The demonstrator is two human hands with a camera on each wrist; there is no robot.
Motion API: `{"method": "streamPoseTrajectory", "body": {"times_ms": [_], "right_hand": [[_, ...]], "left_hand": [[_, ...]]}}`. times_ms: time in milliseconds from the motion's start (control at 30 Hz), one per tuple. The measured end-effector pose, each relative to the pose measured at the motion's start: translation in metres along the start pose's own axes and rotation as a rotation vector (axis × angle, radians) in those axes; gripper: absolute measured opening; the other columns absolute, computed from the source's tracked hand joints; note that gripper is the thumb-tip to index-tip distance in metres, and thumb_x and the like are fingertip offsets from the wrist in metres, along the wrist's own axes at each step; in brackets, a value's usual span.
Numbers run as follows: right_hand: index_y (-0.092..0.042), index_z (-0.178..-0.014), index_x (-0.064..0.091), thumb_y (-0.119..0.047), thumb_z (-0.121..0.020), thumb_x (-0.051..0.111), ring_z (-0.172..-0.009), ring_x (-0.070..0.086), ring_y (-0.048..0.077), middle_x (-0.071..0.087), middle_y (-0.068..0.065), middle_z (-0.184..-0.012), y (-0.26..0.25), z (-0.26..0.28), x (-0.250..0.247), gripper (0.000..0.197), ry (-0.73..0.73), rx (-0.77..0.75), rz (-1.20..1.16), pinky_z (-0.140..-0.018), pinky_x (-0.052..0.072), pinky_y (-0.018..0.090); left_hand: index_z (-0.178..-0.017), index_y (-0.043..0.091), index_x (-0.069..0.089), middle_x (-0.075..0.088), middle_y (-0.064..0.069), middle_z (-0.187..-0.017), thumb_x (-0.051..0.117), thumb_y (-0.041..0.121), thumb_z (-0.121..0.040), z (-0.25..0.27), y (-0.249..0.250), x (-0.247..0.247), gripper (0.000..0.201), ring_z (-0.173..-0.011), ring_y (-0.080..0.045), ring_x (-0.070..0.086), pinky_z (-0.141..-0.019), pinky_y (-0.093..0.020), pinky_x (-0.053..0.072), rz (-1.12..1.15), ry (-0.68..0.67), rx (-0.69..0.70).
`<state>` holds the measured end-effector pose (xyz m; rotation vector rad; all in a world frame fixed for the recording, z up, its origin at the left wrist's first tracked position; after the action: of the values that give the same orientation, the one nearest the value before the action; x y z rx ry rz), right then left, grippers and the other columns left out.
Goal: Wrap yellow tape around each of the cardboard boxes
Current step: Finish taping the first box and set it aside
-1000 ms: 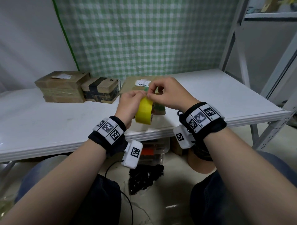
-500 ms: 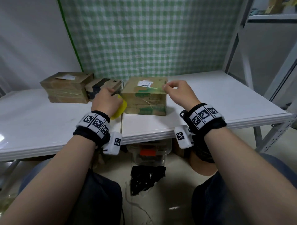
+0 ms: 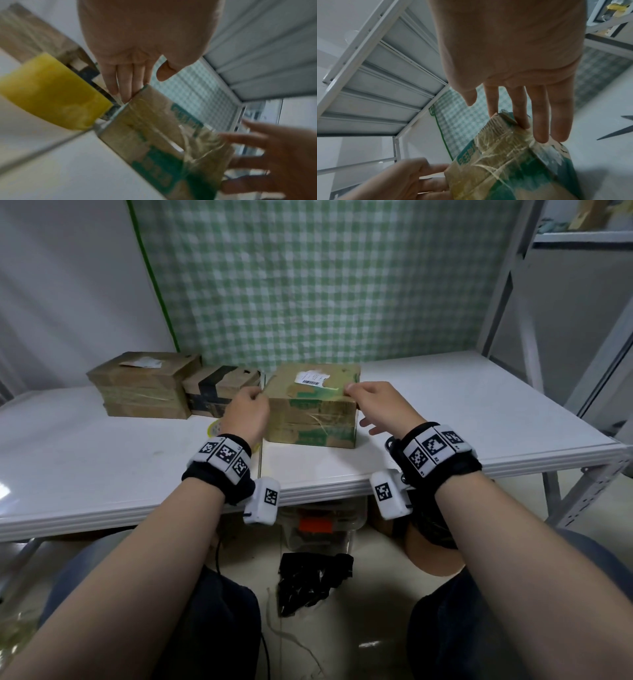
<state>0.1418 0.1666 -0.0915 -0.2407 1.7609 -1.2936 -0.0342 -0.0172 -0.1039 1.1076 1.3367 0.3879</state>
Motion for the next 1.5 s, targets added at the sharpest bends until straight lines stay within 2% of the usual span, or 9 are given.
{"method": "streamPoseTrajectory", "body": {"times_ms": [233, 333, 400, 533, 767, 967, 1233, 1367, 1500], "right_hand": [[-0.021, -0.089, 0.074, -0.060, -0.098, 0.042, -0.068, 0.074, 0.022, 0.074, 0.001, -0.083, -0.020, 0.017, -0.012, 0.051, 0.012, -0.039, 0.257, -0.061, 0.045, 0.029], [-0.015, -0.088, 0.071, -0.070, -0.096, 0.034, -0.066, 0.073, 0.025, 0.076, 0.005, -0.075, -0.022, 0.025, -0.004, 0.067, -0.059, 0.000, 0.333, -0.067, 0.050, 0.032], [-0.016, -0.098, 0.068, -0.075, -0.094, 0.029, -0.080, 0.069, 0.027, 0.075, 0.005, -0.092, -0.029, 0.025, -0.004, 0.071, -0.008, -0.022, 0.549, -0.076, 0.051, 0.037], [-0.020, -0.136, 0.052, -0.074, -0.095, 0.028, -0.133, 0.038, 0.035, 0.047, 0.010, -0.144, -0.048, 0.030, 0.018, 0.072, 0.100, -0.172, 0.818, -0.103, 0.040, 0.054], [-0.030, -0.157, 0.025, -0.070, -0.097, 0.020, -0.151, 0.007, 0.034, 0.020, 0.001, -0.165, -0.023, 0.010, 0.057, 0.072, -0.122, -0.069, 0.825, -0.118, 0.002, 0.065], [-0.032, -0.151, 0.033, -0.069, -0.098, 0.019, -0.148, 0.015, 0.035, 0.029, 0.003, -0.162, -0.019, -0.019, 0.040, 0.066, -0.108, -0.021, 0.875, -0.113, 0.016, 0.063], [-0.019, -0.145, 0.053, -0.066, -0.102, 0.010, -0.152, 0.018, 0.035, 0.040, 0.011, -0.159, -0.010, -0.054, 0.022, 0.077, -0.156, 0.116, 0.821, -0.119, 0.012, 0.056], [-0.002, -0.149, 0.045, -0.043, -0.111, 0.018, -0.142, 0.041, 0.033, 0.037, 0.020, -0.159, -0.006, -0.061, 0.018, 0.062, -0.185, 0.158, 0.648, -0.113, 0.031, 0.035], [0.007, -0.140, 0.048, -0.028, -0.112, 0.028, -0.117, 0.057, 0.040, 0.051, 0.027, -0.143, 0.000, -0.061, 0.014, 0.049, -0.210, 0.156, 0.452, -0.095, 0.049, 0.035]], "left_hand": [[-0.145, 0.014, 0.051, 0.050, -0.015, -0.150, 0.035, 0.082, -0.081, 0.006, -0.001, 0.003, 0.095, -0.135, -0.036, 0.047, -0.113, -0.049, 0.038, -0.075, -0.139, -0.076], [-0.155, 0.005, 0.028, 0.030, -0.023, -0.160, 0.051, 0.076, -0.088, 0.013, -0.003, 0.001, 0.100, -0.144, -0.039, 0.036, -0.115, -0.046, 0.036, -0.168, -0.163, -0.117], [-0.156, 0.004, 0.022, 0.031, -0.022, -0.159, 0.063, 0.080, -0.075, 0.013, -0.007, 0.001, 0.119, -0.142, -0.038, 0.038, -0.115, -0.049, 0.037, -0.200, -0.167, -0.120], [-0.144, 0.008, 0.046, 0.058, -0.013, -0.141, 0.068, 0.086, -0.055, 0.010, -0.010, 0.007, 0.121, -0.125, -0.032, 0.058, -0.106, -0.047, 0.048, -0.153, -0.214, -0.115], [-0.147, 0.006, 0.040, 0.054, -0.014, -0.144, 0.074, 0.069, -0.076, 0.011, -0.005, 0.007, 0.100, -0.127, -0.031, 0.056, -0.106, -0.046, 0.047, -0.151, -0.199, -0.068], [-0.149, 0.005, 0.035, 0.051, -0.013, -0.146, 0.076, 0.064, -0.077, 0.014, 0.001, 0.006, 0.101, -0.129, -0.031, 0.054, -0.107, -0.046, 0.046, -0.140, -0.224, -0.054], [-0.149, 0.006, 0.034, 0.051, -0.012, -0.147, 0.077, 0.060, -0.079, 0.015, 0.002, 0.007, 0.098, -0.128, -0.030, 0.054, -0.106, -0.042, 0.047, -0.119, -0.225, -0.055], [-0.151, 0.005, 0.030, 0.049, -0.013, -0.149, 0.075, 0.062, -0.080, 0.012, -0.002, 0.008, 0.102, -0.130, -0.031, 0.053, -0.109, -0.045, 0.045, -0.108, -0.244, -0.065], [-0.151, 0.005, 0.028, 0.050, -0.014, -0.148, 0.077, 0.066, -0.076, 0.009, -0.007, 0.009, 0.108, -0.129, -0.033, 0.054, -0.108, -0.049, 0.047, -0.069, -0.256, -0.092]]}}
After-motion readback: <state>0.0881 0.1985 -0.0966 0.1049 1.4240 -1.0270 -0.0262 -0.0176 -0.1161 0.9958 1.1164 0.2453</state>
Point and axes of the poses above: each hand's wrist, its own z-axis away from the middle knuckle, its own x-axis out of the palm, y = z × x, the point moved 9 cm from there along -z, towards the middle knuckle
